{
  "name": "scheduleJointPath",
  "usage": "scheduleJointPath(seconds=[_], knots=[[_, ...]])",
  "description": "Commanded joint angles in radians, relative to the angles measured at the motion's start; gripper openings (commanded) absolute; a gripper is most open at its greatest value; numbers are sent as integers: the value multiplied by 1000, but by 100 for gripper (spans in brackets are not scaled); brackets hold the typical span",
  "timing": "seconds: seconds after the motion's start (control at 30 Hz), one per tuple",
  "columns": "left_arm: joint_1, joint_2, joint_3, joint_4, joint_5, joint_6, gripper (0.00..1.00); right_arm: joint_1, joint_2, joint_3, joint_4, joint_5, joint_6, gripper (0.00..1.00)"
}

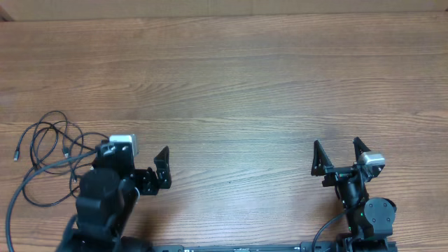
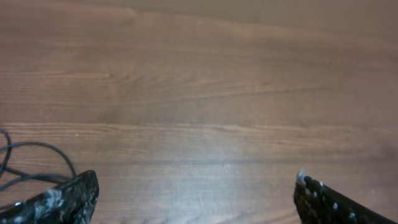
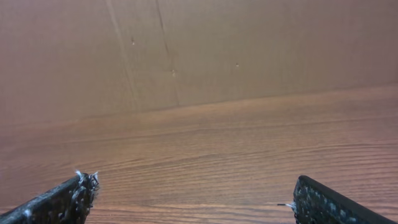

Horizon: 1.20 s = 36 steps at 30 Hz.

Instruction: Untangle cables

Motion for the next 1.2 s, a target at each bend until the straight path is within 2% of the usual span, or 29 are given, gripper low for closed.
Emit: scheduleJointPath(seconds=[0.0,0.4,0.53,0.67,0.8,0.93,1.17], knots=[[24,-96,-124,105,-15,-10,99,5,-8,-10,3,2,-4,100],[76,-412,-507,566,6,-1,99,5,-8,-10,3,2,-4,100],[82,-493,-607,722,18,35,99,5,-8,-10,3,2,-4,100],[88,-491,-684,906,65,116,99,5,-8,-10,3,2,-4,100],[88,-491,-738,1011,93,183,100,5,-8,-10,3,2,-4,100],[88,-491,-743,956,89,193,100,5,-8,-10,3,2,-4,100],[88,-491,-743,666,76,193,100,5,-8,-10,3,2,-4,100]])
